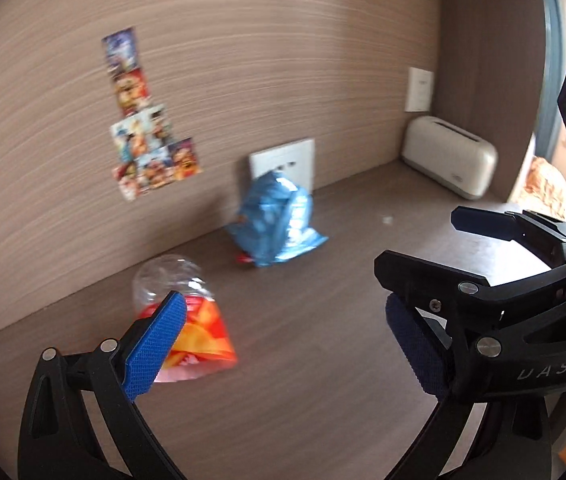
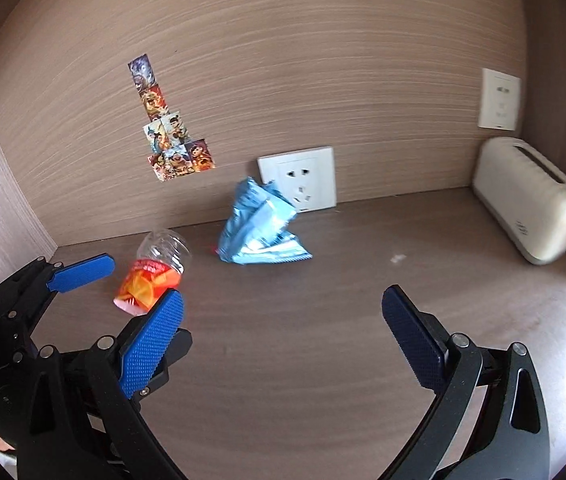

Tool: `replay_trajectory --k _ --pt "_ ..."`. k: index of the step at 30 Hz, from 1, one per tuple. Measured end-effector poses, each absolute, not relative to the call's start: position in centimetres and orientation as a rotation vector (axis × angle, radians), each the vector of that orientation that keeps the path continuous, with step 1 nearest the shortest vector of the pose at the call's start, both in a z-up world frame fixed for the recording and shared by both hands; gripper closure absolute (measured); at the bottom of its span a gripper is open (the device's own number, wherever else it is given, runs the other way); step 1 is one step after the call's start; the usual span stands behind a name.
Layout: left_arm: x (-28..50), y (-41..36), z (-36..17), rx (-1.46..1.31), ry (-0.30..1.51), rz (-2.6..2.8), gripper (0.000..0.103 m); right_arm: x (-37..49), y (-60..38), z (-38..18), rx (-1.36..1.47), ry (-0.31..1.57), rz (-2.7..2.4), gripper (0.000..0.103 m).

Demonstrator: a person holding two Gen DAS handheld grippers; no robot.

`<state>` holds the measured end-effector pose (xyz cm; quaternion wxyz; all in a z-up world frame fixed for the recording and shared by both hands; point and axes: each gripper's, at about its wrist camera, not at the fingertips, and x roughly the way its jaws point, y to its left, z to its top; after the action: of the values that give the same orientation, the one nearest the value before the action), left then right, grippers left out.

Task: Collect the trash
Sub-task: 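Grasp the orange-labelled plastic bottle with the left tool while the right tool grasps the blue chip bag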

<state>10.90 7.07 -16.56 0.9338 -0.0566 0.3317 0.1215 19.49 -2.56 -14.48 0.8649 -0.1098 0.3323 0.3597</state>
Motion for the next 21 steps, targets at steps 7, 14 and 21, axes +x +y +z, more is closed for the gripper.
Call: replay_trajectory --k 7,14,21 --pt "12.0 12.5 -18.4 -0.161 0.715 0.356 0.005 22.1 3.5 -16.6 -0.251 0.725 0.774 0.004" --pt "13.7 16.8 -20.5 -0.244 0.801 0.397 0.005 26.3 7.7 -18.9 -0.254 0.785 0.735 0.004" --pt "14.4 18.3 -22.4 -0.292 0.852 0.393 0.031 28.5 9.3 -20.7 -0.241 0.863 0.734 0.034"
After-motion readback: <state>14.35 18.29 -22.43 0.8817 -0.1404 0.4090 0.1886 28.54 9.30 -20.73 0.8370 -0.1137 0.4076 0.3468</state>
